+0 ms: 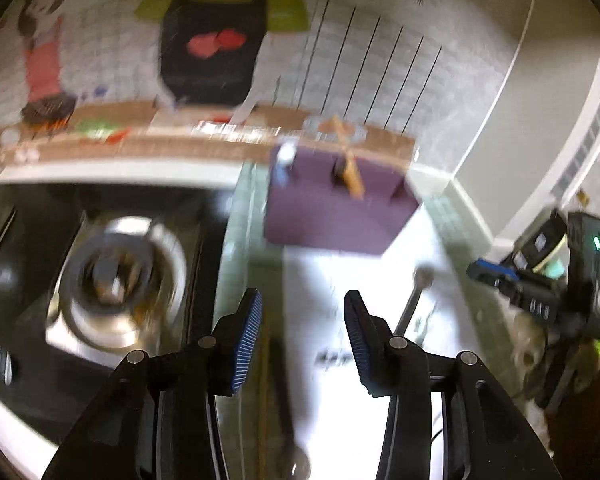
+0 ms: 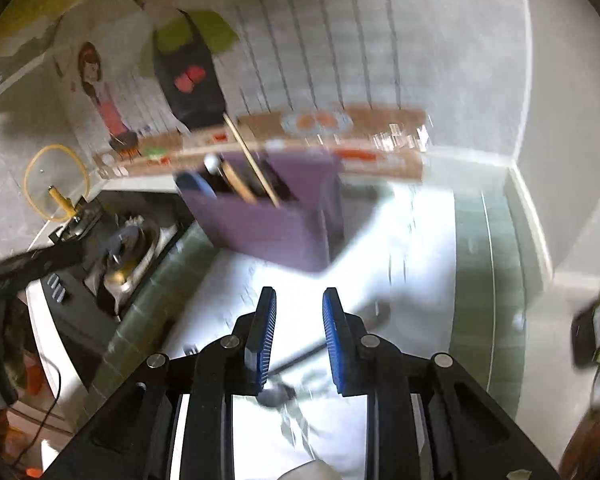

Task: Organize utensils
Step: 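Grasp the clear plastic spoon with the right tool while the left tool moves toward the black spatula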

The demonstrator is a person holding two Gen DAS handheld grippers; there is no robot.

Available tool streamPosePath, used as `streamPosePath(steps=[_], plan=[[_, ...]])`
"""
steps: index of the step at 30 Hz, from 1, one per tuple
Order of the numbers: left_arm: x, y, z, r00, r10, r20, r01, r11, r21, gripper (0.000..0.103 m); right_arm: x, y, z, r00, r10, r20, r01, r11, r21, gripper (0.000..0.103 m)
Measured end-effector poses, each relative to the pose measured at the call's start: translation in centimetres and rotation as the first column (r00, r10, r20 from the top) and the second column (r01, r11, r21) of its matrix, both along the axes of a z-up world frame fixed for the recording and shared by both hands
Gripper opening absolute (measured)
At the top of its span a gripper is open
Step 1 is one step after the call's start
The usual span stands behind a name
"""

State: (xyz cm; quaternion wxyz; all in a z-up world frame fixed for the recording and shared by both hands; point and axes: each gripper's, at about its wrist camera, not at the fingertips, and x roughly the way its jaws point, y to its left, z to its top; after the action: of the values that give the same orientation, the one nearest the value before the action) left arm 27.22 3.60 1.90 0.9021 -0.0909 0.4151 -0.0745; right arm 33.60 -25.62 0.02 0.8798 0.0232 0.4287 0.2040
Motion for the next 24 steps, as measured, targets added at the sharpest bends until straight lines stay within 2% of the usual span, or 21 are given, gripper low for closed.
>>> streamPosePath(steps=[5,7,10,14,21,24], plan=[[-5.3,-0.2,-4.9,0.997,0.002,-0.075,0.001,0.999,0.033,0.044,-1.7,-1.8,-4.0,0.991,-0.039,-0.132,0.043,0.999,0.030,0.024],[-6.7,-0.6,-6.7,0.993,0.000,-0.117,0.002,1.000,0.014,0.044,-2.9,-1.7,-4.6,0.990,-0.023,-0.139,0.027,0.999,0.030,0.024],[-7.6,-1.2,-8.6,0.989,0.007,-0.148,-0.007,1.000,0.000,0.044,-5.0,-0.5,-5.0,0.994,0.027,-0.104,-0.031,0.999,-0.033,0.024],[-7.7,-1.9,-9.6,0.989,0.044,-0.143,-0.041,0.999,0.024,0.044,-6.3,0.9,-5.8,0.994,0.060,-0.094,-0.068,0.994,-0.082,0.025],[-6.7,-1.9,-10.0,0.986,0.044,-0.162,-0.045,0.999,-0.005,0.044,-6.5,2.5,-6.5,0.993,0.079,-0.084,-0.086,0.992,-0.094,0.025],[-5.9,-1.7,-10.2,0.984,0.053,-0.172,-0.060,0.998,-0.037,0.044,-5.6,2.0,-6.8,0.995,0.042,-0.092,-0.050,0.996,-0.078,0.025]])
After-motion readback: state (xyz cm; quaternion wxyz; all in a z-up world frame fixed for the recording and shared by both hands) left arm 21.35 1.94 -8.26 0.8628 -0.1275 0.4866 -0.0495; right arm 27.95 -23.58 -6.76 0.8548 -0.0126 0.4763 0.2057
